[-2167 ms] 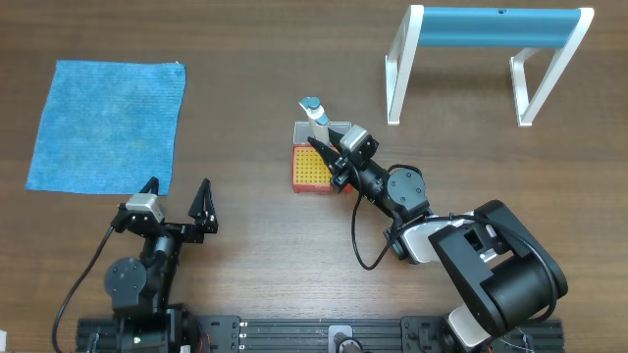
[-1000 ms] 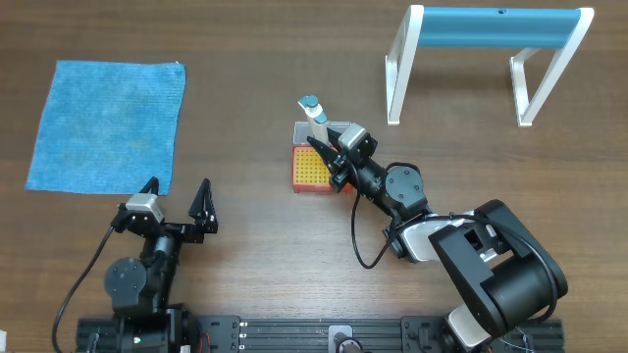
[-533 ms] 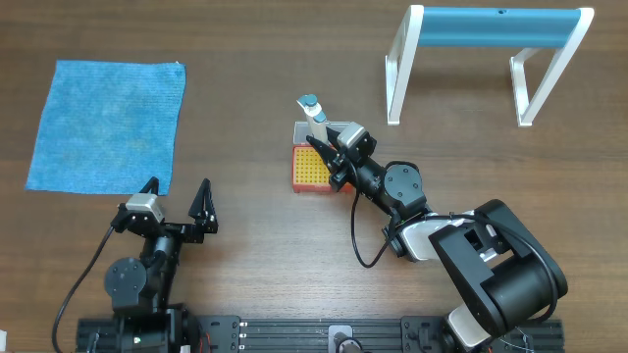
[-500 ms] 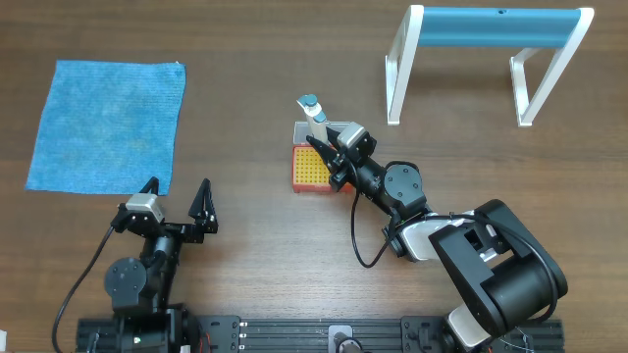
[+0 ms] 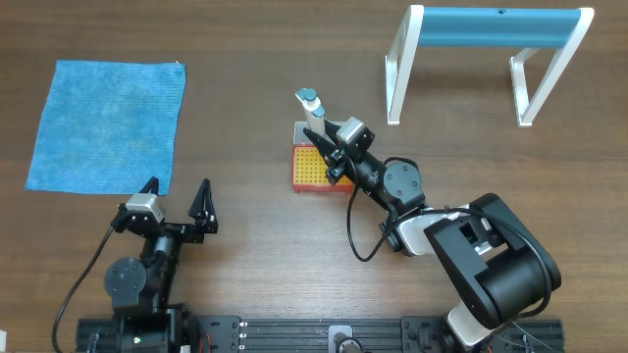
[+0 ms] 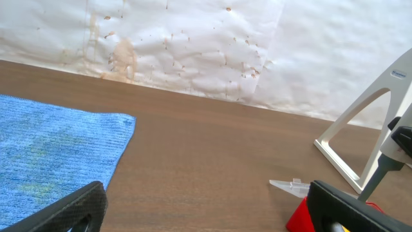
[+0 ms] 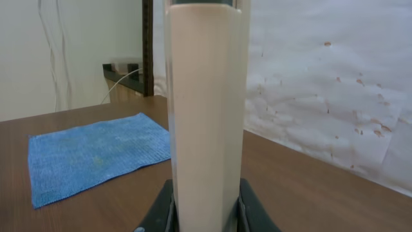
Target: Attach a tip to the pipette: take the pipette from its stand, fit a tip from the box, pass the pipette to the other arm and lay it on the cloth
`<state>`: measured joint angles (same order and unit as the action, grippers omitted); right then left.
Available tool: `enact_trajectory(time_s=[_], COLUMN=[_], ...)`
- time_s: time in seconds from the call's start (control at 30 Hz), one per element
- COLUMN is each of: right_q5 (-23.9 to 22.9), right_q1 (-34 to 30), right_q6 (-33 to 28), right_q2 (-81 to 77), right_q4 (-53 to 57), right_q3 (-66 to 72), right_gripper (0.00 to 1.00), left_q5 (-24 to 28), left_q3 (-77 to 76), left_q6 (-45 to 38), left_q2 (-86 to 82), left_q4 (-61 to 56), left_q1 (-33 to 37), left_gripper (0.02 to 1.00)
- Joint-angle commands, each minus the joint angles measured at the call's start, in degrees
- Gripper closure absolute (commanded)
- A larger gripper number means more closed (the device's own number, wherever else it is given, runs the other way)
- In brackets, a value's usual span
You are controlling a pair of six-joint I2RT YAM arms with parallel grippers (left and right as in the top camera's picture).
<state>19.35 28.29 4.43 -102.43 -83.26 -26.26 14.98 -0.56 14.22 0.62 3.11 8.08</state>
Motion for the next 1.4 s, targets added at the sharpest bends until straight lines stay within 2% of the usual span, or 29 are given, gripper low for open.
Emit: enact_trajectory(time_s=[0.03,0.23,1.4], right_q5=[-0.66,2.34,2.34], right_q1=[0.31,0.31,-0.90], right_q6=[1.11,1.11,0.87], right_q2=[0.61,0.61,0.59], right_q4=[-0.52,-0.44,-0.42], right_q3=[-0.07,1.77,2.43], right_gripper=[0.921,0.921,0.921], left_q5=[-0.85,-0.85,-0.85], left_q3=[0.24,0.24,0.24], left_q6=[-0.74,-0.74,-0.74], left_q2=[-0.42,-0.42,-0.42], left_q4=[0.11,0.11,0.11], left_q1=[0.15,0.15,0.15], left_gripper=[0.023,0.020,0.020])
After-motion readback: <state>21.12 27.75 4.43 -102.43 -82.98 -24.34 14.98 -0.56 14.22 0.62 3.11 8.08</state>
